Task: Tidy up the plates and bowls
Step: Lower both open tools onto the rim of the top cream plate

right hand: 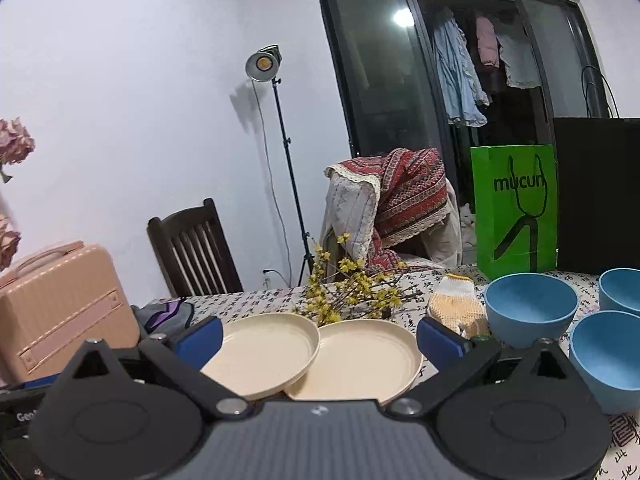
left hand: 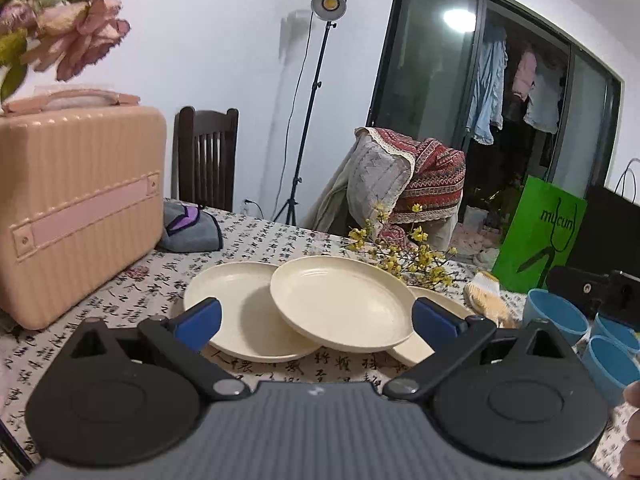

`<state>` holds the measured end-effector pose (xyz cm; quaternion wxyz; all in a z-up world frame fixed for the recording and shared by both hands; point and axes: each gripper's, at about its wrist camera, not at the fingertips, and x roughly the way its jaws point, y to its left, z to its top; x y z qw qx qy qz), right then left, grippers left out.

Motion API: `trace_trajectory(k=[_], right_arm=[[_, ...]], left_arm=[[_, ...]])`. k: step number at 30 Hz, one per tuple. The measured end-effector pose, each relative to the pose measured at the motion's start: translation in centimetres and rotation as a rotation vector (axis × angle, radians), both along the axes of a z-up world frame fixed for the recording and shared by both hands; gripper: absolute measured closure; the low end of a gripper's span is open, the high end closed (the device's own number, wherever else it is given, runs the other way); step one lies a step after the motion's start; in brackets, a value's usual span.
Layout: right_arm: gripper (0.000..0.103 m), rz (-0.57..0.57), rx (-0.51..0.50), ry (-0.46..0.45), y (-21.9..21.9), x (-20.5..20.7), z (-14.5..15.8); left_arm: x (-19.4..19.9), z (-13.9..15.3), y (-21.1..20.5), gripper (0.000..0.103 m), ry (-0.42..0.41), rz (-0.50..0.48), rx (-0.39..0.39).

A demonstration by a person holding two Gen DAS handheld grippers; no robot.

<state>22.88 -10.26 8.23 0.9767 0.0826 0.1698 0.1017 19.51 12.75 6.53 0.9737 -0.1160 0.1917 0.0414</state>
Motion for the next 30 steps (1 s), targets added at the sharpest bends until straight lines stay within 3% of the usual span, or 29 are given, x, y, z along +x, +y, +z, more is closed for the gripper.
trace_trajectory(k=[3, 13, 30], right_arm=[[0.0, -0.007, -0.006, -0.003, 0.3, 1.0, 0.2], [0.0, -0.008, 0.012, 0.028, 1.2, 5.0, -0.3], [0.0, -0.042, 0.044, 0.077, 2.0, 12.7, -0.8]], left_arm=[[1.2, 0.1, 0.6, 0.0, 0.016, -0.005, -0.034], [4.8, 0.7, 1.2, 0.0, 0.039, 0.041, -0.01], [11.7, 0.6, 2.1, 0.0, 0.101, 0.079, -0.047]])
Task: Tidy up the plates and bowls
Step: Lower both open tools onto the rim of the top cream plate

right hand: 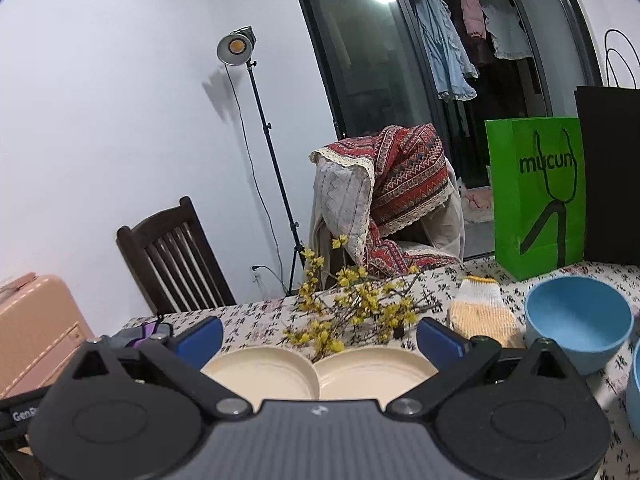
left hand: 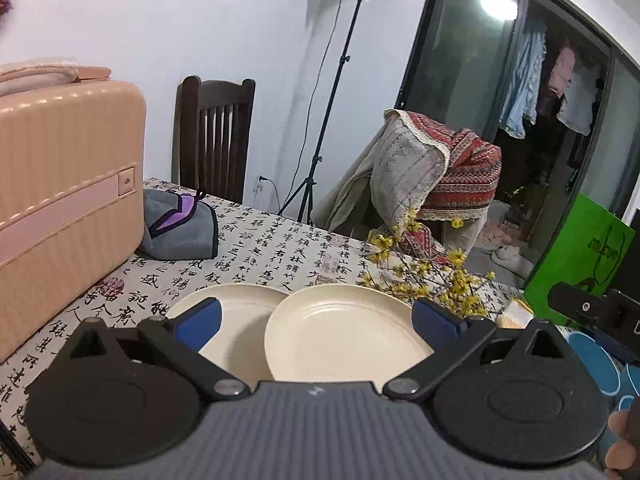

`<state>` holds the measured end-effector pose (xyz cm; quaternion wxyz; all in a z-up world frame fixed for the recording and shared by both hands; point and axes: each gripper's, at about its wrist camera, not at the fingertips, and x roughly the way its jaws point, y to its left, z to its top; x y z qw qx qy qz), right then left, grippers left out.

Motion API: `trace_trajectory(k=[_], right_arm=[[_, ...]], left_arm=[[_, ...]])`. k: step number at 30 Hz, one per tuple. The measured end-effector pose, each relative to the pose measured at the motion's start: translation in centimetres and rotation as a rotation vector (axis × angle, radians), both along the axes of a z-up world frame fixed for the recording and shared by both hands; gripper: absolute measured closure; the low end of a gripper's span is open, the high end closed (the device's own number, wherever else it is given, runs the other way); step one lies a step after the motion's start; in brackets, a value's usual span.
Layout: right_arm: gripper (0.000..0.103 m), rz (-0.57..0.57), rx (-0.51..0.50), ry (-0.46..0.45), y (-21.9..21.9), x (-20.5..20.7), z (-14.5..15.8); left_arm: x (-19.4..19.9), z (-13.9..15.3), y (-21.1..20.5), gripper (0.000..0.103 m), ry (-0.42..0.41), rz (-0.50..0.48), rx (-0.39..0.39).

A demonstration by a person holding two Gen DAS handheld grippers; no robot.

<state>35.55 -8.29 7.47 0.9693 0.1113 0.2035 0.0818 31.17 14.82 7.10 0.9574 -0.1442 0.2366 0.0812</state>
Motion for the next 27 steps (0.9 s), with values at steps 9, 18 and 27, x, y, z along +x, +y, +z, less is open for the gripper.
trace_trajectory(k=[9, 18, 27], right_arm=[[0.0, 0.007, 0.069, 0.094, 0.8, 4.1, -1.5], [0.0, 0.025, 0.094, 0.12, 1.7, 6.1, -3.4], [0.0, 0.059, 0.099, 0.164, 1.5, 7.7, -5.2]], left_arm=[[3.2, -0.8, 1.9, 0.0, 0.027, 0.039, -0.08], [5.1, -3.6, 3.3, 0.0, 0.06, 0.099, -0.048], [6.7, -6.4, 4.8, 0.0, 0.123, 0.096, -0.088]])
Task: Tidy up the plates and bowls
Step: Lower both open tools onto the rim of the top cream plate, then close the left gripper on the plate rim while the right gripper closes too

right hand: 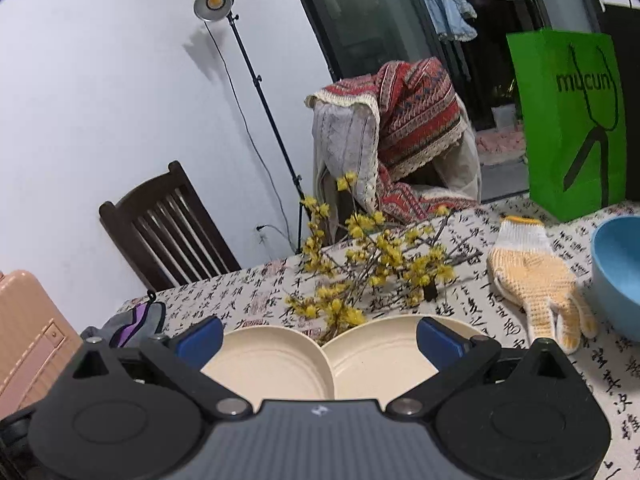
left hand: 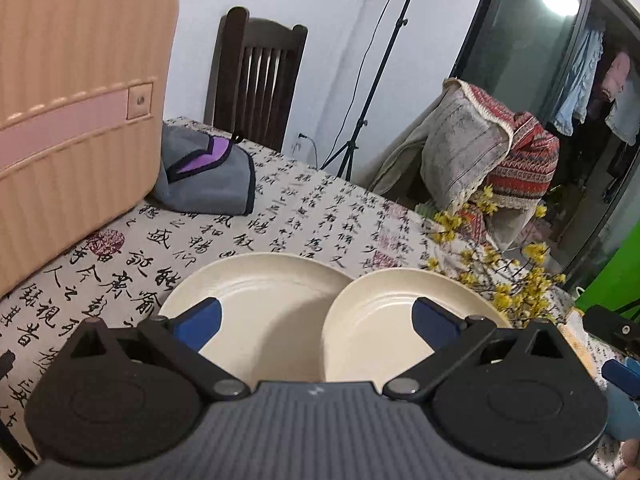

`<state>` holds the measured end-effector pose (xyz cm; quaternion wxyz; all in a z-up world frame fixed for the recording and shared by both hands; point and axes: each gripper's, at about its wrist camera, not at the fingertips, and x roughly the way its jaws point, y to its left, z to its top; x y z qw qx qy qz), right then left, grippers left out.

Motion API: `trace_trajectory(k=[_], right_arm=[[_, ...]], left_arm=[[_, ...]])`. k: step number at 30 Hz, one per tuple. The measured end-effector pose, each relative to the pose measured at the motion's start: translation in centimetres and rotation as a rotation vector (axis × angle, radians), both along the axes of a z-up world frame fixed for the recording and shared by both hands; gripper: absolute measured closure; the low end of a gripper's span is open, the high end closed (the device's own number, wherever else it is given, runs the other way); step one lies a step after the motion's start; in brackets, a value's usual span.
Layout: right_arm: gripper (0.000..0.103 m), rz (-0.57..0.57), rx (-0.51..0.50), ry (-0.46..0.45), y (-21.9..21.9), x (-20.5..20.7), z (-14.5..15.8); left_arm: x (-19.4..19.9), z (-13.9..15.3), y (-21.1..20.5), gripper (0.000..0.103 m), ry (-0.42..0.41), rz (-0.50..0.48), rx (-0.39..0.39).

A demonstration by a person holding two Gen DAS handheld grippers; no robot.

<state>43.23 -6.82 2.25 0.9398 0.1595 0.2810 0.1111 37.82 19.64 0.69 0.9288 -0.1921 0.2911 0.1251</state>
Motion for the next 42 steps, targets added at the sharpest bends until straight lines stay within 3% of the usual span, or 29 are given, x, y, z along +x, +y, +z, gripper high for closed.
trace_trajectory(k=[18, 34, 42], right_arm=[[0.002, 0.093, 0.011, 0.021, -0.5, 2.4, -4.8], [0.028, 0.145, 0.042, 0.04, -0.5, 3.3, -6.9], [0.03, 0.133, 0.039, -0.02, -0.3, 2.8, -7.1]], left_arm=[[1.2, -3.1, -0.7, 0.0, -0.005, -0.065, -0.018], [1.6, -4.3, -0.8, 0.009, -0.024, -0.087, -0.068], [1.4, -4.2, -1.3, 0.012, -0.056, -0.087, -0.045]])
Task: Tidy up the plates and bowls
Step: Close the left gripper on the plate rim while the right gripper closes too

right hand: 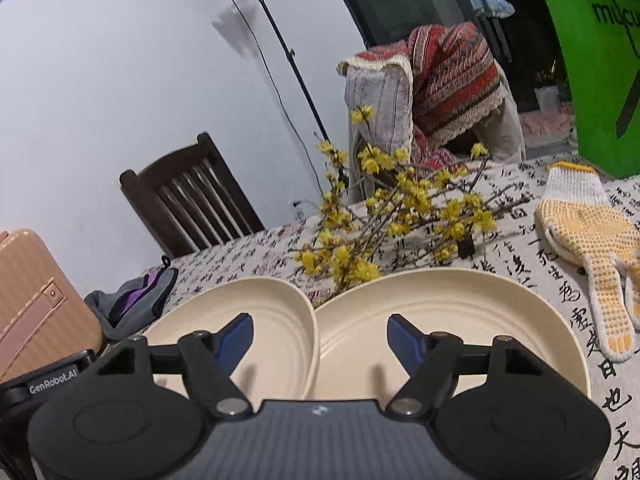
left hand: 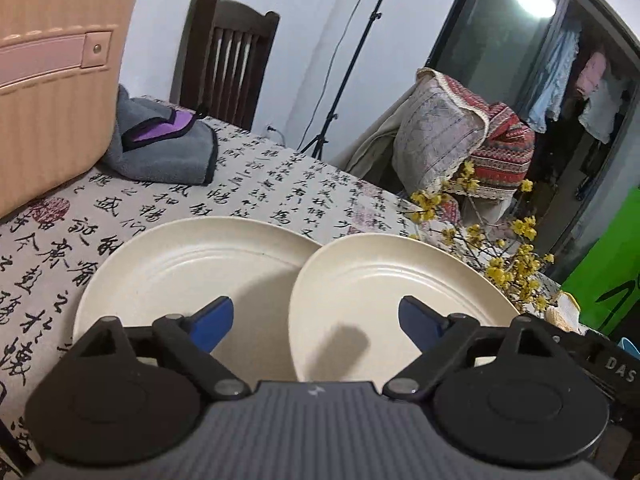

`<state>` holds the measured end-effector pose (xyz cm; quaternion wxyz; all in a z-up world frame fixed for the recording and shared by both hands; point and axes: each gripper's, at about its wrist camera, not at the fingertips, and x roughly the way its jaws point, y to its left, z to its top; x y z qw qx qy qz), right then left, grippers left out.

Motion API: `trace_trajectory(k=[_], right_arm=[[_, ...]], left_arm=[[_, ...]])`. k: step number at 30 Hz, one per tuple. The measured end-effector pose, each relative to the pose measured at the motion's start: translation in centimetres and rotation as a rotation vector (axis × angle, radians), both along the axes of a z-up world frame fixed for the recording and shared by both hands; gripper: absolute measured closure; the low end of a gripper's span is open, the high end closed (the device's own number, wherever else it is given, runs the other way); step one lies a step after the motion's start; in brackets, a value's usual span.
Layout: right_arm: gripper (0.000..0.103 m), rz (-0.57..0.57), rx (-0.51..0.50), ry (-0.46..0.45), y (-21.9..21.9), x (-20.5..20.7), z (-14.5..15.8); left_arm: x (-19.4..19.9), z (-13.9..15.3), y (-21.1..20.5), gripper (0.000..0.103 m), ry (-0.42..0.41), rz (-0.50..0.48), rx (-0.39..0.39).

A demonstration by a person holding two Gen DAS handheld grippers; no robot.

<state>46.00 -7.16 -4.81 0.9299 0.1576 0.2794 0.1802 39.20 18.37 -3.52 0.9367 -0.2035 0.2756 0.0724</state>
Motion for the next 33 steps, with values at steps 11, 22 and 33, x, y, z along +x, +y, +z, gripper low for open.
trace_trajectory(k=[11, 22, 33], right_arm=[[0.048, 0.015, 0.042, 0.045, -0.2, 0.5, -0.6], [0.09, 0.035, 0.107, 0.1, -0.4, 1.0, -1.3], [0.094, 0.05, 0.04, 0.075, 0.1, 0.8, -0.8]], left_arm=[[0.3, -0.3, 0.2, 0.043, 0.036, -0.024, -0.027], [0.4, -0.3, 0.2, 0.07, 0.038, -0.046, -0.051], [0.3, 0.0, 0.2, 0.077, 0.038, -0.022, -0.024]])
